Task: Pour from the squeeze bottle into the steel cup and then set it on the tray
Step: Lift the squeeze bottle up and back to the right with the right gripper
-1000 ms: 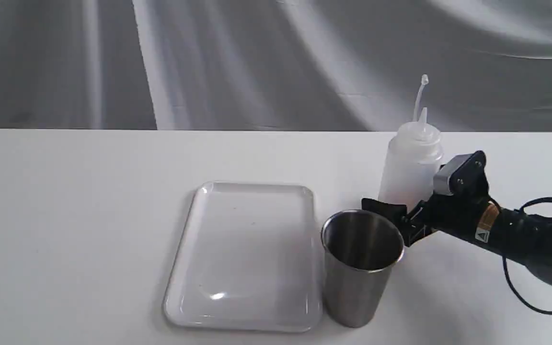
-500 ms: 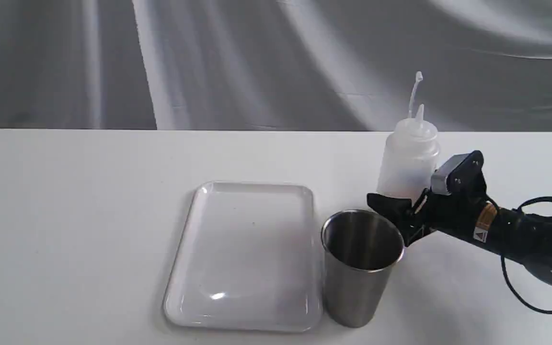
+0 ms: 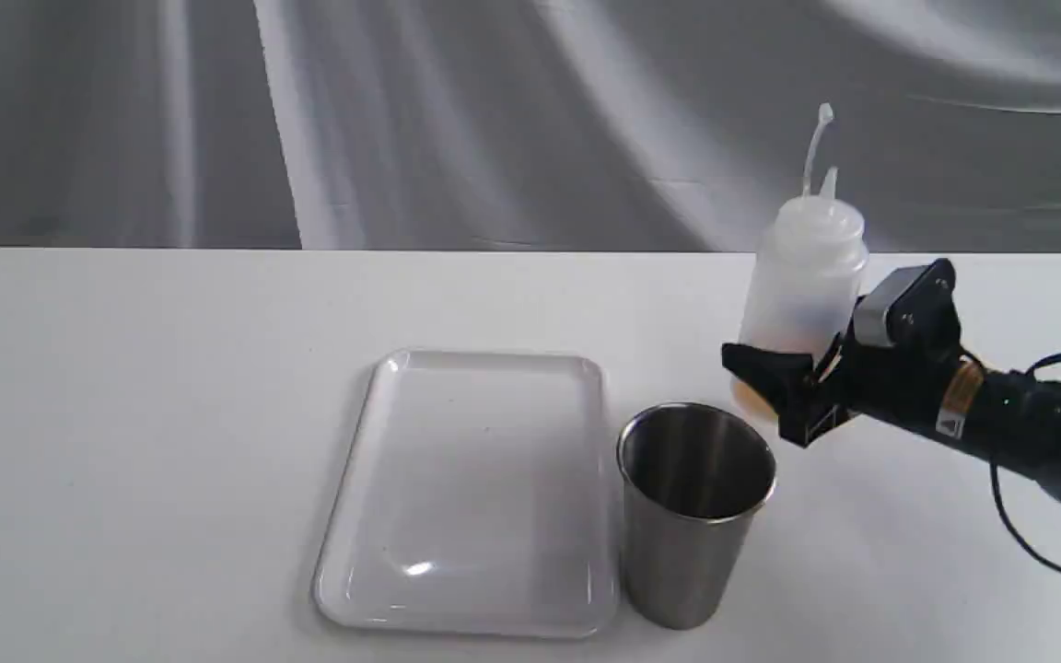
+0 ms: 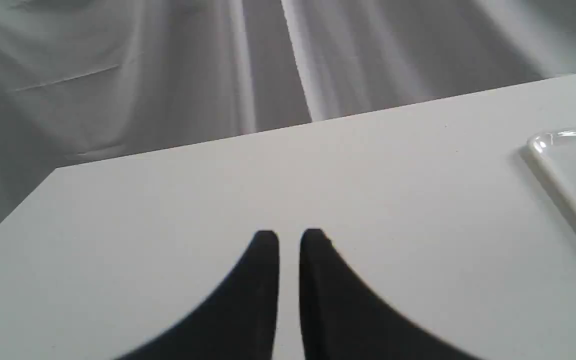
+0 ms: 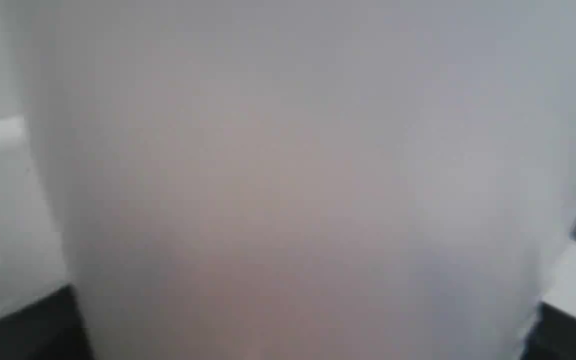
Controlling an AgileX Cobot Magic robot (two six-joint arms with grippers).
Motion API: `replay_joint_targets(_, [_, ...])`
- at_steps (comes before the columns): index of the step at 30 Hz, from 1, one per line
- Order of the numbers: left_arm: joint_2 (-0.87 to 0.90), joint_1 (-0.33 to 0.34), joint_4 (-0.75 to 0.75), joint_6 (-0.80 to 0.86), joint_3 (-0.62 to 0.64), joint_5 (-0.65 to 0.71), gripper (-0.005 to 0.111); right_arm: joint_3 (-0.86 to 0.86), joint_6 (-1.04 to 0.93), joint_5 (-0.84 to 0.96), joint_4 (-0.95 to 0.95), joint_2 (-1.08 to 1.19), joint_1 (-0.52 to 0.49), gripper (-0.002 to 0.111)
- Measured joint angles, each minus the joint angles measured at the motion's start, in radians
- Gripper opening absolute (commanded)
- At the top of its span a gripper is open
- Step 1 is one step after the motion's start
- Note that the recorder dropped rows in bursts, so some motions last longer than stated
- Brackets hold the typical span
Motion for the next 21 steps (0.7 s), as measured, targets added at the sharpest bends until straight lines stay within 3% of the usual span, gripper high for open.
replay_joint_targets(7, [0.0,0.0,0.0,0.0,0.0,0.0,0.008,0.0,0.095,0.064,-0.01,-0.173,-0.012,0.0])
replay_joint_targets(16, [0.0,0.0,0.0,0.0,0.0,0.0,0.008,0.006,0.292,0.202,-0.163,-0.438,-0.012,0.0])
replay_joint_targets(21, [0.0,0.0,0.0,0.0,0.0,0.0,0.008,0.098,0.335,0.223,-0.235,-0.604,-0.036,0.0])
